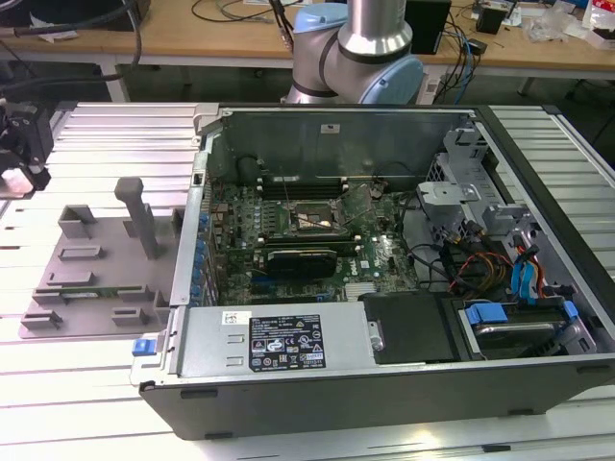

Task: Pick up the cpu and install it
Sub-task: 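Pick up the cpu and move it towards the insertion slot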

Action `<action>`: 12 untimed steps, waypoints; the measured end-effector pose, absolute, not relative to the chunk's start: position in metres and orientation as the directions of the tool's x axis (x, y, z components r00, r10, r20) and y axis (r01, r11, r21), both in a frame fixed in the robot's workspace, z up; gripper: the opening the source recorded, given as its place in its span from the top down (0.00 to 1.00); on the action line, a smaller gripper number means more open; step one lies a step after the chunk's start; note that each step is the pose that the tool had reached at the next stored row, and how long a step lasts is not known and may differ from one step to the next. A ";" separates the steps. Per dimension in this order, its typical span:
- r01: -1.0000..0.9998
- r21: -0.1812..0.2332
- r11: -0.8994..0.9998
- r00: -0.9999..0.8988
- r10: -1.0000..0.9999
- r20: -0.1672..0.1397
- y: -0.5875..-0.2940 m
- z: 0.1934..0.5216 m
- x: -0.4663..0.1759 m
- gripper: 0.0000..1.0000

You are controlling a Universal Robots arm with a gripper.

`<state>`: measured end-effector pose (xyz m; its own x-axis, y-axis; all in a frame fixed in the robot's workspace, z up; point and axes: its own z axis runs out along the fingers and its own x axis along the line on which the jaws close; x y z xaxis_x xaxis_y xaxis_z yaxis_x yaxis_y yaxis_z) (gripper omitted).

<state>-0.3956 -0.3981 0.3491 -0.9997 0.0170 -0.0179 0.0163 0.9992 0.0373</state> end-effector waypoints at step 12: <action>0.016 0.037 0.999 -1.000 0.017 -0.018 -0.398 0.356 -0.391 0.45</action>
<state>-0.3912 -0.3981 0.3557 -0.9997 0.0170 -0.0179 0.0164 0.9992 0.0371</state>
